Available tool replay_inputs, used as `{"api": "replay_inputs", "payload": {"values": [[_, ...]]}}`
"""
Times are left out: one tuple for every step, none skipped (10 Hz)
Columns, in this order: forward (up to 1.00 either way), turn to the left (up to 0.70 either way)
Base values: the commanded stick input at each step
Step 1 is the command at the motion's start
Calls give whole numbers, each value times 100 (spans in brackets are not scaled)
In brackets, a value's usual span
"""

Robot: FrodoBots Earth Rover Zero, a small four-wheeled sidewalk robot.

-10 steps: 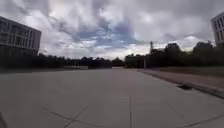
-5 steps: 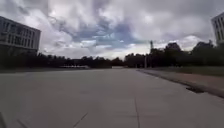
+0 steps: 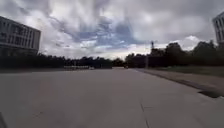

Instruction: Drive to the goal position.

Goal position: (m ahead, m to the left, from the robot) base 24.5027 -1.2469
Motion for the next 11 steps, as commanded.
{"api": "replay_inputs", "payload": {"values": [[100,2],[100,2],[100,3],[100,3],[100,1],[100,0],[100,0],[100,0],[100,1],[100,0],[100,0]]}}
